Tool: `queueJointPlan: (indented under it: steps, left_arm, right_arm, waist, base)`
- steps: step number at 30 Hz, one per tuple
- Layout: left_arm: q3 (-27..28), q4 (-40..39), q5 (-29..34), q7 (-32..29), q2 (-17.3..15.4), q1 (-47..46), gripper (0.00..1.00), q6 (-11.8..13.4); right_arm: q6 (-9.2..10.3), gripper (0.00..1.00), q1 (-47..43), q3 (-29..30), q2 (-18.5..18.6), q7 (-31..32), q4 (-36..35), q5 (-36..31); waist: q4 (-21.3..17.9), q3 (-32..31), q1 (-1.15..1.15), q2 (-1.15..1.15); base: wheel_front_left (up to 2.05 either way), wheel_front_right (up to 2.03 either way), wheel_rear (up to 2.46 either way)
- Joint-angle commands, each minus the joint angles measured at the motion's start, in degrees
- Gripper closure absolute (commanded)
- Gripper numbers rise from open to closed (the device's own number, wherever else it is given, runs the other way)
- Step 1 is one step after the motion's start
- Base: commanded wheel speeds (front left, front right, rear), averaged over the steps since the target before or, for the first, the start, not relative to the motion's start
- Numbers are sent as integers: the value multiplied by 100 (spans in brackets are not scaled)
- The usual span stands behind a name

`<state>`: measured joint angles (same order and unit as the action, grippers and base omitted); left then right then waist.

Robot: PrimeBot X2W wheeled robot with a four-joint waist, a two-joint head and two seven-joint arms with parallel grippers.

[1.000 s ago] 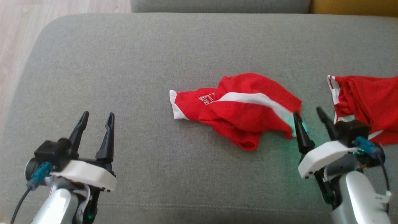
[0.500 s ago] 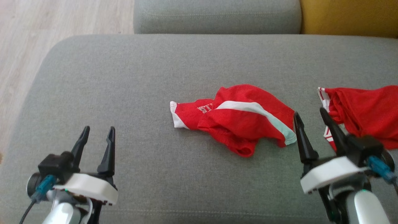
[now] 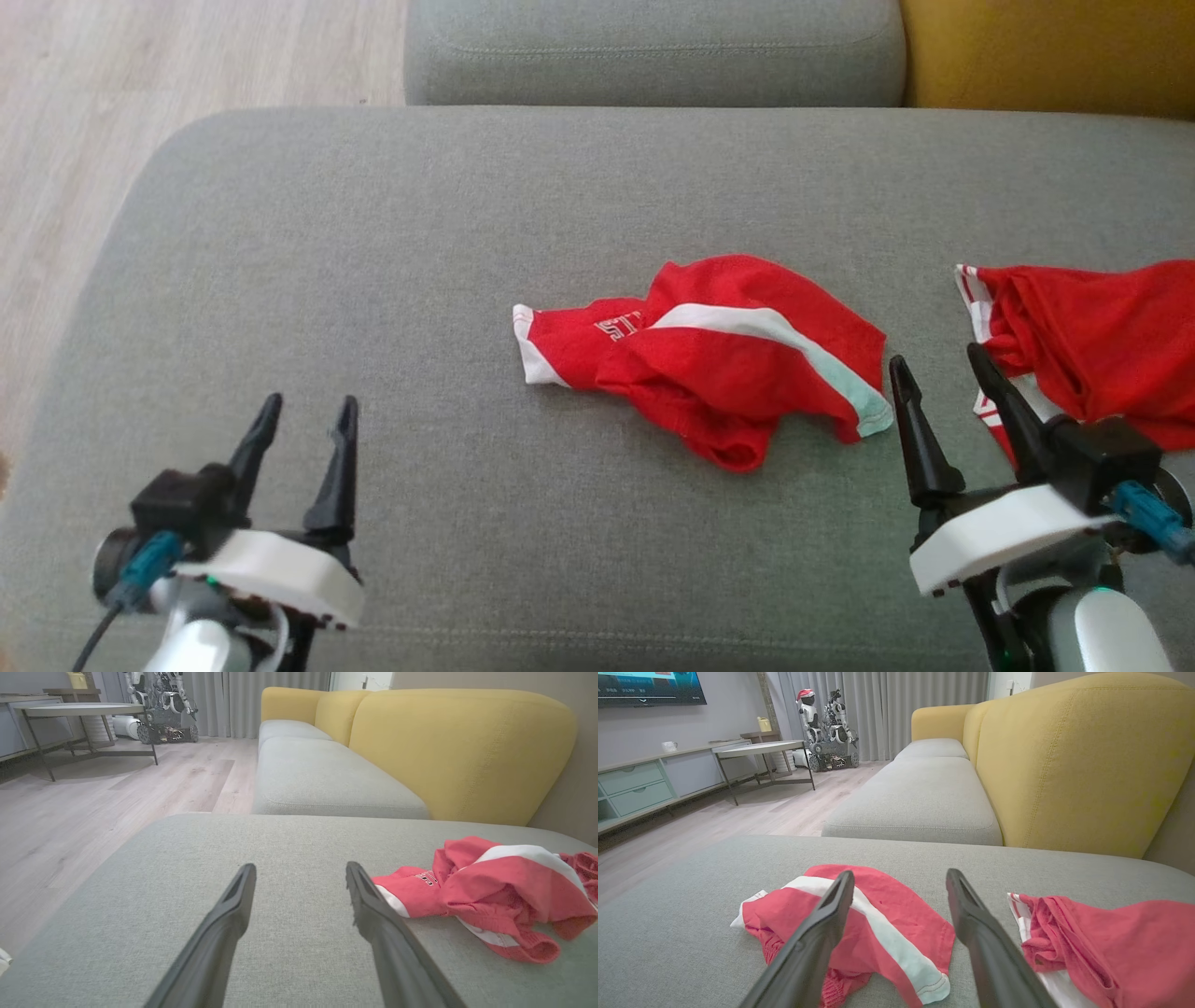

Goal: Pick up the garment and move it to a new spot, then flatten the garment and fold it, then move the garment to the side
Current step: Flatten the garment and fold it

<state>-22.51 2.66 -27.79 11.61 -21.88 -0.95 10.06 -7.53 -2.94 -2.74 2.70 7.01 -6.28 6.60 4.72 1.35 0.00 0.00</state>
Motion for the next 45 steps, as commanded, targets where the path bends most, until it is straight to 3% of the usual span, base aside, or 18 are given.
queueJointPlan:
  steps: [1,6,15,25,26,27,29,31,34,39,40,45]
  left_arm:
    - [186,-204,45,7,-144,-350,0,-24]
    - [-162,-113,-26,-210,67,-855,0,-388]
    - [-934,918,-371,-739,904,-1830,0,-1170]
    - [-940,2624,-921,-615,1485,-2492,0,-1568]
    - [-939,2714,-983,-576,1508,-2541,44,-1606]
    - [-955,2799,-1001,-535,1513,-2591,100,-1632]
    - [-967,2939,-976,-414,1469,-2669,100,-1656]
    - [-962,2997,-826,-225,1354,-2747,100,-1595]
    - [-971,2873,-403,43,1092,-2932,100,-1306]
    - [-873,2177,374,261,582,-3353,100,-720]
    - [-873,2177,374,261,582,-3353,100,-720]
    - [-898,1325,1101,302,68,-3437,100,-224]
  right_arm:
    - [4,0,194,-108,19,8,-240,50]
    - [4,0,294,-142,19,48,-297,40]
    - [4,0,582,-356,18,71,-332,47]
    - [4,0,751,-419,18,-73,-224,143]
    - [4,0,754,-412,18,-85,-217,150]
    - [4,0,753,-398,18,-97,-209,155]
    - [4,0,743,-379,18,-116,-191,169]
    - [4,0,726,-350,18,-135,-173,192]
    - [4,0,678,-270,18,-152,-151,228]
    - [4,0,631,-183,18,-151,-110,290]
    - [4,0,631,-183,18,-151,-110,290]
    - [4,0,596,-186,18,-125,-107,351]
  waist:
    - [4,24,0,0]
    - [-25,224,0,0]
    - [-459,763,0,0]
    - [-891,1107,0,0]
    - [-911,1123,0,0]
    - [-922,1133,0,0]
    - [-939,1138,0,0]
    - [-929,1127,0,0]
    - [-851,1084,0,0]
    - [-716,991,0,0]
    - [-716,991,0,0]
    - [-648,934,0,0]
  base:
    - [0,0,0]
    - [0,0,0]
    - [0,0,0]
    - [0,0,0]
    - [0,0,0]
    - [0,0,0]
    - [0,0,0]
    - [0,0,0]
    - [0,0,0]
    - [0,0,0]
    - [0,0,0]
    - [0,0,0]
